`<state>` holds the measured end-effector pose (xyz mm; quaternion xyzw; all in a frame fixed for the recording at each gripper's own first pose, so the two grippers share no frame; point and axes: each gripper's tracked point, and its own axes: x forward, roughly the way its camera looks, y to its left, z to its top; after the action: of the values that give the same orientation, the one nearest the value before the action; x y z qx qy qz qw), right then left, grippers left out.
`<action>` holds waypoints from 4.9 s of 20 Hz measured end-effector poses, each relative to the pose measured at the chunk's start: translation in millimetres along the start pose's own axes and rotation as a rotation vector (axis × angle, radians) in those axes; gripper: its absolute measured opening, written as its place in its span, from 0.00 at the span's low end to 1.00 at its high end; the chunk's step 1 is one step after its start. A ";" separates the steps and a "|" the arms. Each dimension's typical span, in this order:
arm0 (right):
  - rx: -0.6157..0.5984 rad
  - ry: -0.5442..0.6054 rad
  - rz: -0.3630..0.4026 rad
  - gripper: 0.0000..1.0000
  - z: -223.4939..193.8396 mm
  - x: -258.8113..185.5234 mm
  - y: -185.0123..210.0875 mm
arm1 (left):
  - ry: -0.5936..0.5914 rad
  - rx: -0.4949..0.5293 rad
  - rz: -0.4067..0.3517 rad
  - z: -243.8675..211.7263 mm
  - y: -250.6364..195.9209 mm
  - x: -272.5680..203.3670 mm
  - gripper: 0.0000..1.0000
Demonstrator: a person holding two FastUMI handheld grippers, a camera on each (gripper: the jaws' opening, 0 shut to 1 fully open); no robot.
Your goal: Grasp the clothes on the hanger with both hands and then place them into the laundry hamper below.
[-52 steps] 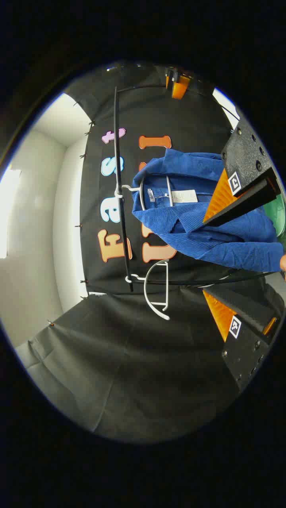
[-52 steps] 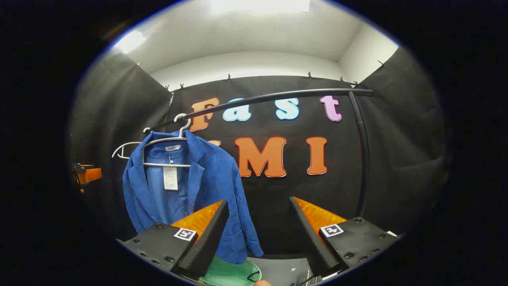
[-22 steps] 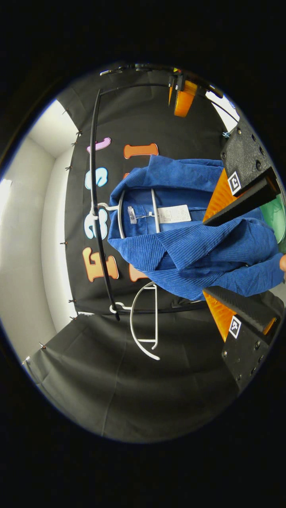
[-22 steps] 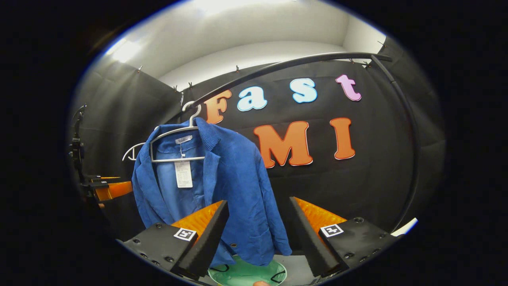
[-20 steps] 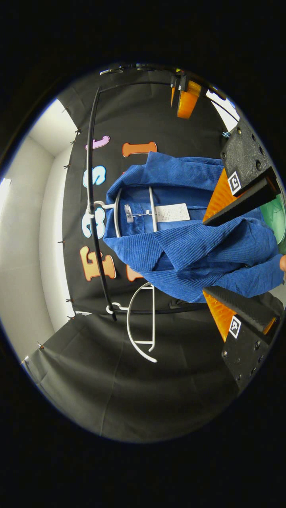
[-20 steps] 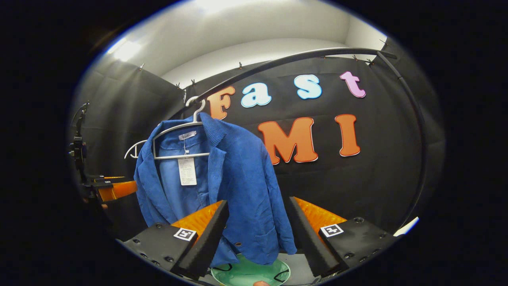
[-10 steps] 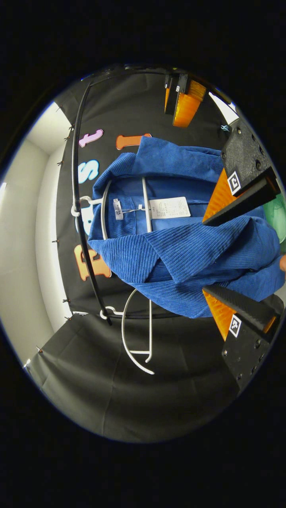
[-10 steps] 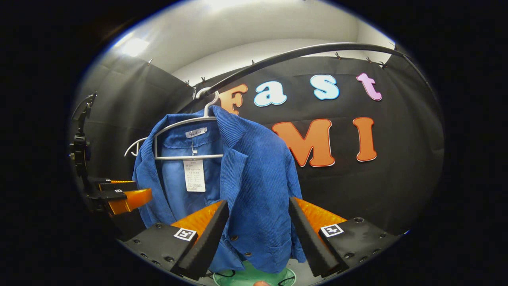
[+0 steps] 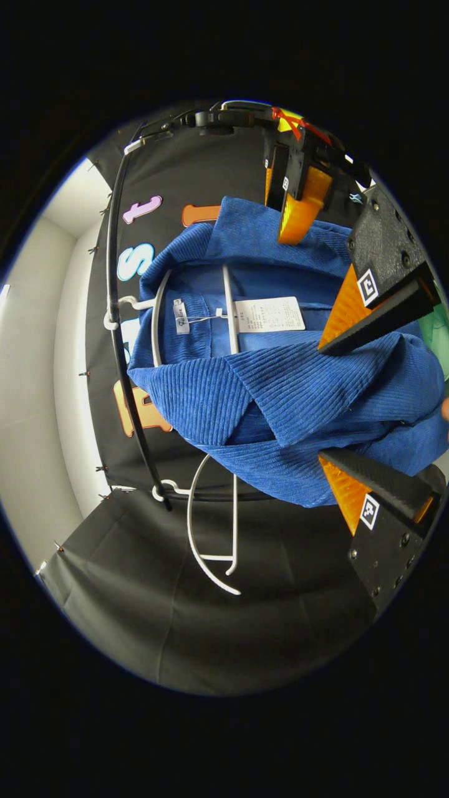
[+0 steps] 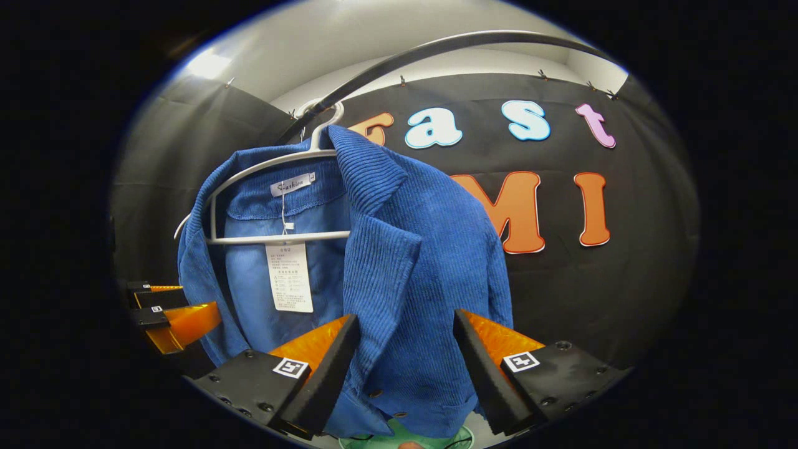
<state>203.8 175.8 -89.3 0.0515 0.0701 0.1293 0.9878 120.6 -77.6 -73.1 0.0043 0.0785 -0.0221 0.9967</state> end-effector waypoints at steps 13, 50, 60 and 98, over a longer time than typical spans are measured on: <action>0.073 0.000 0.102 0.59 -3.4 41.0 16.4 | -0.001 -0.022 0.013 -3.7 3.3 35.3 0.46; 0.823 -0.081 0.442 0.07 128.0 10.5 -87.2 | -0.256 -0.014 0.071 142.9 135.0 -30.1 0.02; 0.811 -0.130 0.359 0.08 148.0 26.9 -122.1 | -0.201 -0.075 0.042 119.2 156.0 15.0 0.02; 0.411 0.153 0.009 0.08 -75.6 -23.4 -141.2 | 0.151 -0.292 -0.166 -102.9 30.6 26.0 0.02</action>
<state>205.0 40.3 -177.8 0.2420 0.1693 0.1202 0.9478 131.6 -46.9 -178.6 -0.1451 0.1554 -0.0922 0.9728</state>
